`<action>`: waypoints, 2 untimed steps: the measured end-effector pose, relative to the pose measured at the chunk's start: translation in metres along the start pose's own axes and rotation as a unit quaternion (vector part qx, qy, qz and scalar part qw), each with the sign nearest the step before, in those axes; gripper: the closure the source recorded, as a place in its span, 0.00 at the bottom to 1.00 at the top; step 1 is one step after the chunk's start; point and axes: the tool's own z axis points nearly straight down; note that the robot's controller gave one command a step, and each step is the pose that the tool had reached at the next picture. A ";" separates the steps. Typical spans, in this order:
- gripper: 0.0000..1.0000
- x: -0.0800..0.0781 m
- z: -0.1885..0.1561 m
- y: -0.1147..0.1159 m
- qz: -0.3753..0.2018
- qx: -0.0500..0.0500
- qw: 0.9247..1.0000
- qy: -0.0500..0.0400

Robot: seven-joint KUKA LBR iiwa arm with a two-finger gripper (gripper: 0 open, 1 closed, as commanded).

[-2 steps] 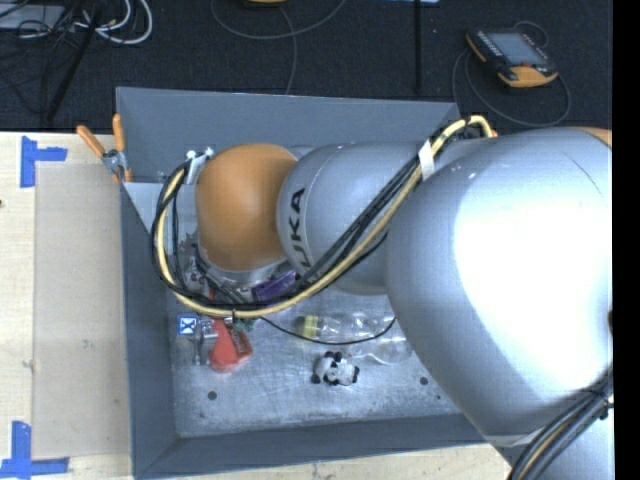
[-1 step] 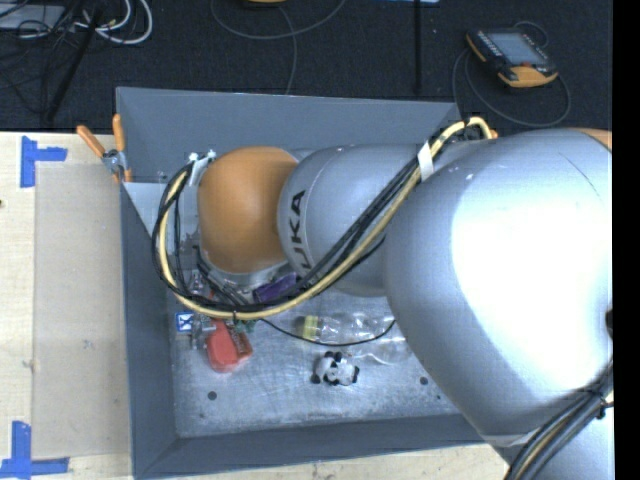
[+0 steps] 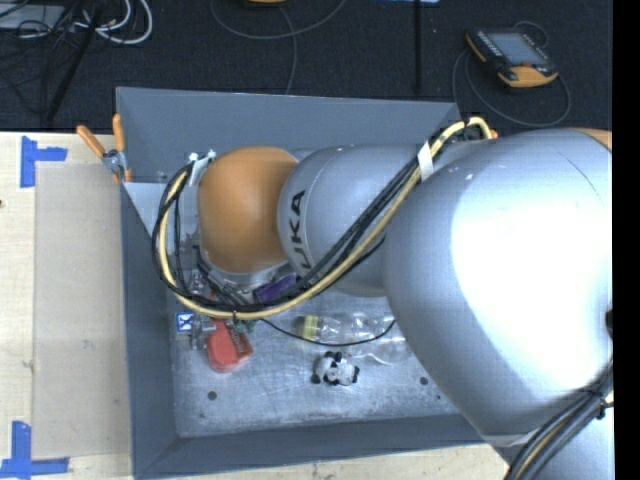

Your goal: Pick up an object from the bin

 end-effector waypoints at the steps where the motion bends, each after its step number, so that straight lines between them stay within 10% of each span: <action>1: 1.00 0.000 -0.001 0.000 0.000 0.000 1.000 0.001; 2: 1.00 0.002 -0.006 -0.001 0.001 0.001 1.000 0.004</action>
Offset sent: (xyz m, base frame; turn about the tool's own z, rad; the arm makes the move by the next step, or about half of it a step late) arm 0.0001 -0.0001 0.1176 0.0000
